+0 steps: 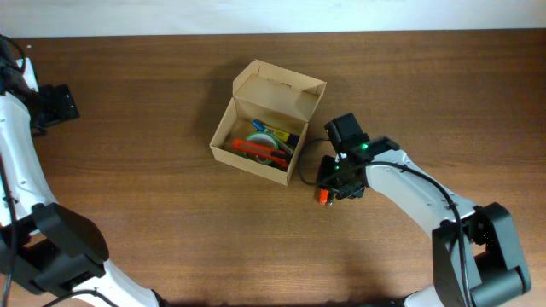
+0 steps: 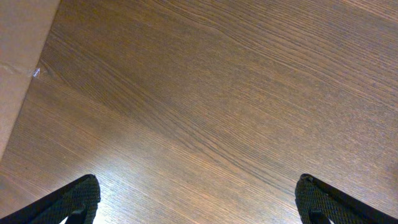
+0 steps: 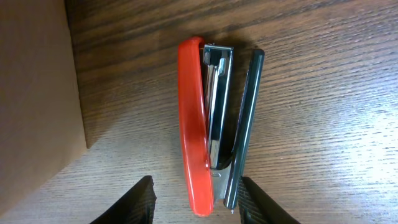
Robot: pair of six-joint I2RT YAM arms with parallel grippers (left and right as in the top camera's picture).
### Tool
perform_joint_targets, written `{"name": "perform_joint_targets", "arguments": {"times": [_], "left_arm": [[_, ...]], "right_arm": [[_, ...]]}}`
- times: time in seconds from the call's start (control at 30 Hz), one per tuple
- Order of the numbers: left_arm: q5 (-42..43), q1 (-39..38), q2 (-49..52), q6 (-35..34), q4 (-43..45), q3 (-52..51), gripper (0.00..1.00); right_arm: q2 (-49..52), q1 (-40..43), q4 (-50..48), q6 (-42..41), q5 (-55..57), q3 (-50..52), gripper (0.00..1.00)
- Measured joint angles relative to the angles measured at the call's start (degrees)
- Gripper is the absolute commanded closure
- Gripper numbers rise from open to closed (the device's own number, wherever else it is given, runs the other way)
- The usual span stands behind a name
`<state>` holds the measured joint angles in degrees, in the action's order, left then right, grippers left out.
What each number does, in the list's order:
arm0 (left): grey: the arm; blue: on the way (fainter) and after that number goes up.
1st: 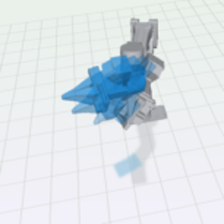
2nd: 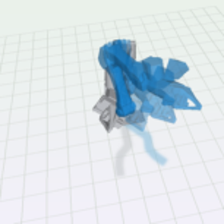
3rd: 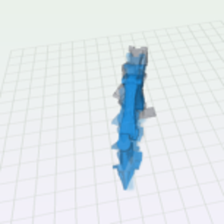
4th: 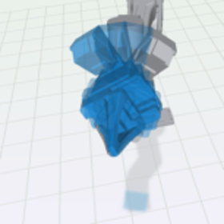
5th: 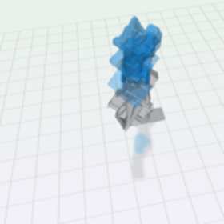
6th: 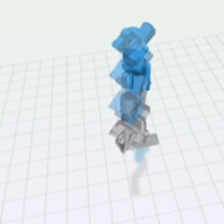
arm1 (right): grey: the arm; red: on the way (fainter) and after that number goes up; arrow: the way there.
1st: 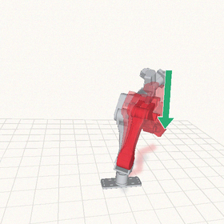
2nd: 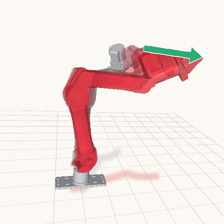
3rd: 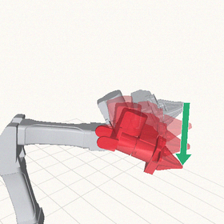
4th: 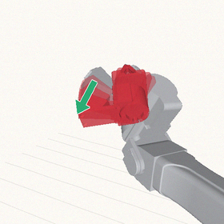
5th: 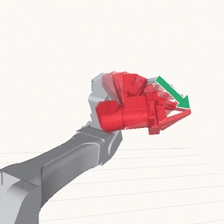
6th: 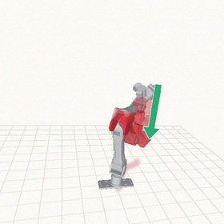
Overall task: Pack container
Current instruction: 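Move the right gripper to the red stapler and grasp it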
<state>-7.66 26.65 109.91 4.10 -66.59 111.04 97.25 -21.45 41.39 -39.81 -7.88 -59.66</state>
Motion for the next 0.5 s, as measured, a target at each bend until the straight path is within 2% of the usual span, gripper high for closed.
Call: {"name": "perform_joint_targets", "arguments": {"times": [0.5], "left_arm": [[0.00,0.00,0.00,0.00,0.00,0.00,0.00]], "right_arm": [[4.11,0.00,-2.29,1.70,0.92,0.00,0.54]]}}
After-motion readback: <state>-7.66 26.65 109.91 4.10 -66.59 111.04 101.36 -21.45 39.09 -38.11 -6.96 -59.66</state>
